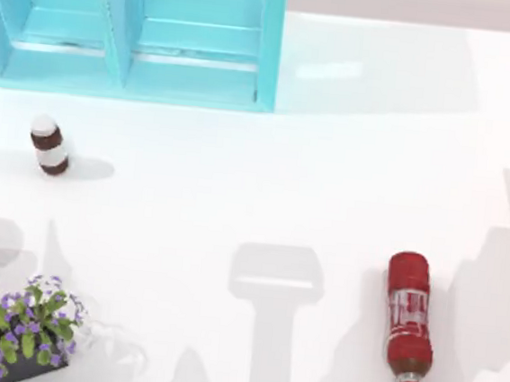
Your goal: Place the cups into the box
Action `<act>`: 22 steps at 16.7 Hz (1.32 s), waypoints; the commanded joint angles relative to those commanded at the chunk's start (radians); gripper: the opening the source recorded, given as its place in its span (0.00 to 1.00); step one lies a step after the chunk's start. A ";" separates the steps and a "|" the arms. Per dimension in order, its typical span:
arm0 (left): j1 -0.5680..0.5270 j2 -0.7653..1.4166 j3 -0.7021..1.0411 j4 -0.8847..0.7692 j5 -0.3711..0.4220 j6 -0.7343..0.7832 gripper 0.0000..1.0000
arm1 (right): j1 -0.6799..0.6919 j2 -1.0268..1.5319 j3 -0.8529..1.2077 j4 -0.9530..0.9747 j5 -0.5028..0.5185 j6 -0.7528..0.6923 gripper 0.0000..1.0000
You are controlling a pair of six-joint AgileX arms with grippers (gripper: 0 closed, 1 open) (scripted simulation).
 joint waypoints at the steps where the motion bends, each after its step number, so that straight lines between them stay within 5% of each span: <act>1: 0.000 0.000 0.000 0.000 0.000 0.000 1.00 | 0.000 0.000 0.000 0.000 0.000 0.000 0.23; 11: 0.000 0.000 0.000 0.000 0.000 0.000 1.00 | 0.000 0.000 0.000 0.000 0.000 0.000 0.98; 22: 0.000 0.000 0.000 0.000 0.000 0.000 1.00 | 0.000 0.002 0.016 -0.015 0.000 0.000 1.00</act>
